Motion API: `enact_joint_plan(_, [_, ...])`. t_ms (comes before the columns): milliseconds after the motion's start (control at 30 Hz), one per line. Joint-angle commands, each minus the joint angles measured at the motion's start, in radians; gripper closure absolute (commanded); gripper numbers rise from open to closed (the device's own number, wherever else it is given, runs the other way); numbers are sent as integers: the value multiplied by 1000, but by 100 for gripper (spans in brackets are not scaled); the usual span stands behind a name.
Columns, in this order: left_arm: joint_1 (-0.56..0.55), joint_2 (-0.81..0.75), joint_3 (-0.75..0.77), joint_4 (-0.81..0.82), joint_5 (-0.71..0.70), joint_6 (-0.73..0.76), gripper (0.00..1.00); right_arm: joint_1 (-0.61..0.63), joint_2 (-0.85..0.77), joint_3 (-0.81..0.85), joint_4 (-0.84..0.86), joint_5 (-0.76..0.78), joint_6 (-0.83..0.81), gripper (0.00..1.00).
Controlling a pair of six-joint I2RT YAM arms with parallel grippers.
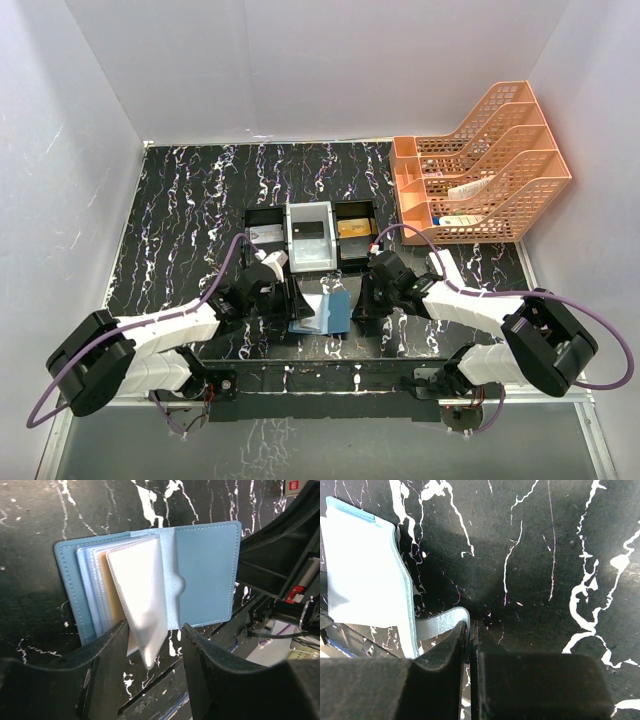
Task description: Take the credit cards out of the card holder
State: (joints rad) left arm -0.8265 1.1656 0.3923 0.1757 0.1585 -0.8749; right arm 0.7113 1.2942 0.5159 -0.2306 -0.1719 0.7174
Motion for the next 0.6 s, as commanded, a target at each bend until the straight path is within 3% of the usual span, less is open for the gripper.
enact_joint_plan(0, [5,33,-9,93,88,-9,57,-3,8,26,39,10,8,100])
enact_joint_plan(267, [6,83,13,283,216,-39,65,-3,6,20,49,12,19,98])
enact_joint_plan(567, [-3,280,50,426,318,-46,76,-3,-73,2,91,53,86,85])
